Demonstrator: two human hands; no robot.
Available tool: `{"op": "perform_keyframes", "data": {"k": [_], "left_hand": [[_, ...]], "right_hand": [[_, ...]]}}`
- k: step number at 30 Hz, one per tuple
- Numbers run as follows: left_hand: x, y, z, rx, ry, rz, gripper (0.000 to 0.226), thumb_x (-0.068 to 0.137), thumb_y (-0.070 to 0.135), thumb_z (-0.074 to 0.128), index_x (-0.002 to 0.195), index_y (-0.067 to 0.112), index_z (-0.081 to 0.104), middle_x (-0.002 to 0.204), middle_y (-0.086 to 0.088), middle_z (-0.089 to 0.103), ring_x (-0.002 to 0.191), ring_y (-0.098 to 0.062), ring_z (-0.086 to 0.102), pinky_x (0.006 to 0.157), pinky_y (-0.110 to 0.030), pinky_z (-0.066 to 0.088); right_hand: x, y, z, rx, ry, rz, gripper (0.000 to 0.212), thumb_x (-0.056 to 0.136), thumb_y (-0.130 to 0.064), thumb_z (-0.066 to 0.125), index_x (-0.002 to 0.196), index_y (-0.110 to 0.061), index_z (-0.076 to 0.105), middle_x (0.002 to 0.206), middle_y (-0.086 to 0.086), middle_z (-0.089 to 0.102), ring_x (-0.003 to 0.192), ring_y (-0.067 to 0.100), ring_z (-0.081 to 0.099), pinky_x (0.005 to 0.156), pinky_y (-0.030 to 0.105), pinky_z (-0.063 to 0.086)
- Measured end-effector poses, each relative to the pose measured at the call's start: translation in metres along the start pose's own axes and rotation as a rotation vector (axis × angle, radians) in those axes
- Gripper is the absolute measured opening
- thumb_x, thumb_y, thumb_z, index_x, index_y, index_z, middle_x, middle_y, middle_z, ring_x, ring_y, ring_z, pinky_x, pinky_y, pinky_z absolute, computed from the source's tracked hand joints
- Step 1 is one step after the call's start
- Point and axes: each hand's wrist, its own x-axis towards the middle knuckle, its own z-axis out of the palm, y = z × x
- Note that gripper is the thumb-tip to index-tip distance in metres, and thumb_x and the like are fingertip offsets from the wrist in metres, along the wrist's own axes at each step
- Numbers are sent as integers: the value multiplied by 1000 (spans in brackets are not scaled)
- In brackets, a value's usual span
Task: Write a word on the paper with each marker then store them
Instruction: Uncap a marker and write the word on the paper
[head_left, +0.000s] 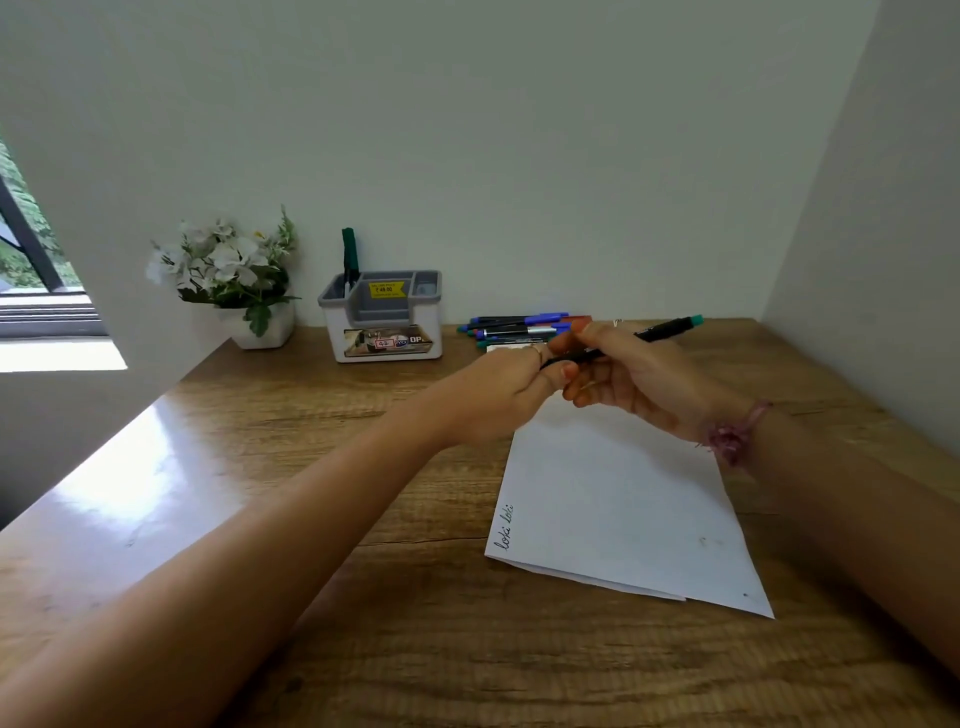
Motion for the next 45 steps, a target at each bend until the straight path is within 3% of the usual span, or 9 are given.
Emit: {"op": "perform_keyframes", "data": {"k": [8,13,19,22,26,30,34,40,45], "left_hand": [[-8,-5,-6,33,156,72,36,96,39,43,60,36,43,49,11,43,47,0,47,47,-15,33],[-11,-17,-9,-87,17,-4,26,89,53,46,73,33,48,62,9,47,51,0,43,50,-14,32],[-18,-53,-11,-320,-94,-175,57,69,40,78,111,12,51,98,21,61,96,-1,55,81,-23,44],[-17,-57,-7,-313,-194,-162,59,61,41,77,115,35,52,109,33,53,115,0,45,97,-25,37],[-17,-63,-6,-286,-263,-194,67,50,54,80,107,50,46,134,12,44,127,-11,38,110,-34,31],[-14,-70,-3,-207,-269,-194,92,40,67,76,119,33,43,123,13,48,121,-12,44,105,-35,37],[-13,-70,-3,-200,-281,-214,86,40,66,76,112,37,38,112,19,47,112,-6,45,96,-28,38],[-11,-72,-2,-197,-276,-186,102,44,60,80,128,22,37,100,25,43,95,-2,45,84,-20,36],[-9,-73,-3,-205,-281,-204,96,41,62,79,120,31,35,105,22,44,101,-3,45,90,-22,37]], "right_hand": [[-7,-3,1,98,-212,56,36,93,-26,41,121,-8,56,114,14,68,105,27,66,84,27,55],[-5,0,-6,51,-122,42,36,100,-24,33,115,-7,61,97,13,73,89,23,71,72,25,57],[-9,3,-16,44,-125,24,21,82,-16,47,94,-10,63,75,5,70,68,15,68,57,21,52],[-12,7,-2,-65,-232,17,14,76,-7,55,86,-10,65,72,5,69,67,16,67,56,20,53],[-13,8,16,-266,-332,7,17,84,9,57,87,-6,64,67,2,70,63,12,65,58,18,52],[-11,19,28,-318,-407,-50,14,79,2,62,82,-11,66,65,0,69,56,12,61,54,19,50],[1,27,32,-375,-393,-100,10,70,-18,65,79,-14,69,69,24,63,51,18,57,49,19,48],[6,43,31,-352,-307,-162,17,69,-22,60,75,-6,61,62,19,57,47,12,51,45,18,43],[5,48,29,-351,-287,-186,9,73,-12,61,73,-3,59,71,20,62,50,11,51,47,18,42]]}}
